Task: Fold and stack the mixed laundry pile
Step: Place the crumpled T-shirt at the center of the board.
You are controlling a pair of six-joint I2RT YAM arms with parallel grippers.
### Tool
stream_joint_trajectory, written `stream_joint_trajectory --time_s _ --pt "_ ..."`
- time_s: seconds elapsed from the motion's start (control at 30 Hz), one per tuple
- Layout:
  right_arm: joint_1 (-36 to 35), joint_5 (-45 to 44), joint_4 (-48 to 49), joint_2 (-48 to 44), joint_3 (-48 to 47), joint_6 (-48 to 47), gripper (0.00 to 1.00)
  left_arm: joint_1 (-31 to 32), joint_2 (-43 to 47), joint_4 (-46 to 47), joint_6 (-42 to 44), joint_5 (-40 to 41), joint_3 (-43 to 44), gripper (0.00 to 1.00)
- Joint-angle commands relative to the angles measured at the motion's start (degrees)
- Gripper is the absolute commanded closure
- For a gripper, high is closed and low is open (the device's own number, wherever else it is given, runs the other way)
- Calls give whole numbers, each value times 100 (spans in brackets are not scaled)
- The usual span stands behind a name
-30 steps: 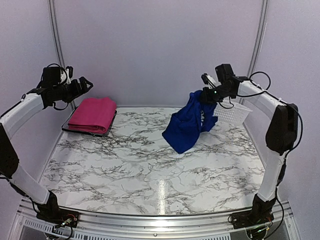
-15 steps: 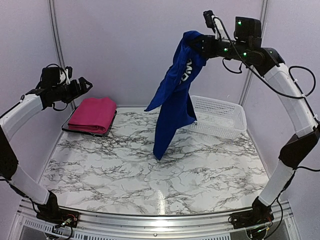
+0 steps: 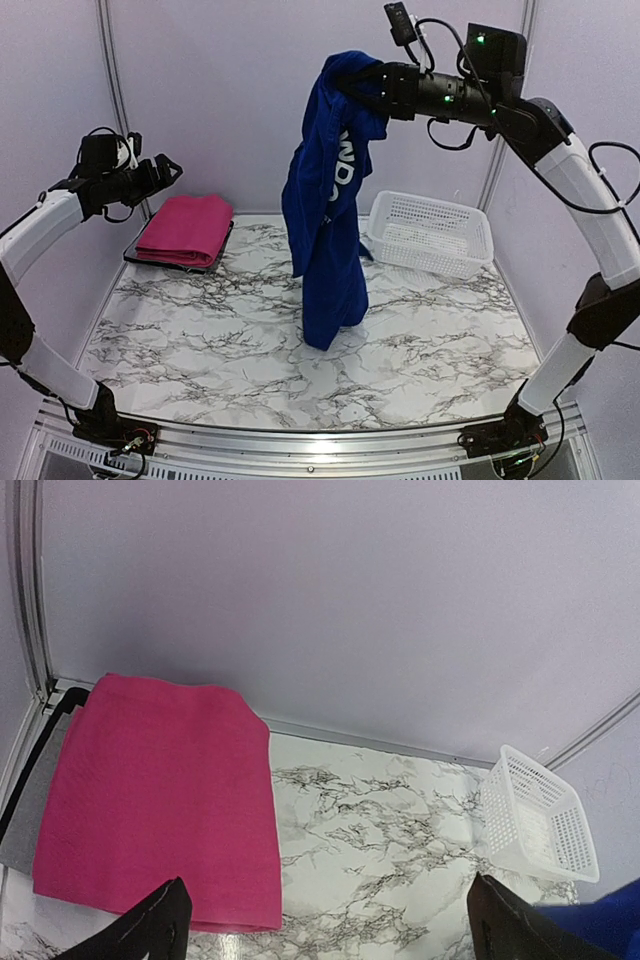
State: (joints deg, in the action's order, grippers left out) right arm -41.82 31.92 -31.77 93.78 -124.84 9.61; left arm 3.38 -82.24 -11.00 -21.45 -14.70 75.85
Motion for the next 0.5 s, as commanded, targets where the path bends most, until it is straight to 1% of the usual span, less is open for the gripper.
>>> stream_joint_trajectory --time_s 0.0,0.07,0.13,0.2,0.3,0.4,0.47 --pt "-88 53 693 -303 425 275 100 14 25 18 27 55 52 1" --pt "37 -499 771 -570 1346 276 100 14 13 19 22 55 33 1" --pt "347 -893 906 -824 2384 502 100 14 31 19 18 72 -24 1" --pt "784 -1091 1063 -1027 3406 863 100 14 64 20 11 112 -86 1" --pt "1326 -1288 1351 -1202 4900 1086 100 14 98 20 35 132 -182 1" --pt "1871 -1602 1304 -1195 5821 1152 100 14 85 -13 82 106 -212 1" --pt "2264 -1714 1132 -1099 6211 1143 100 14 69 -61 136 111 -219 1"
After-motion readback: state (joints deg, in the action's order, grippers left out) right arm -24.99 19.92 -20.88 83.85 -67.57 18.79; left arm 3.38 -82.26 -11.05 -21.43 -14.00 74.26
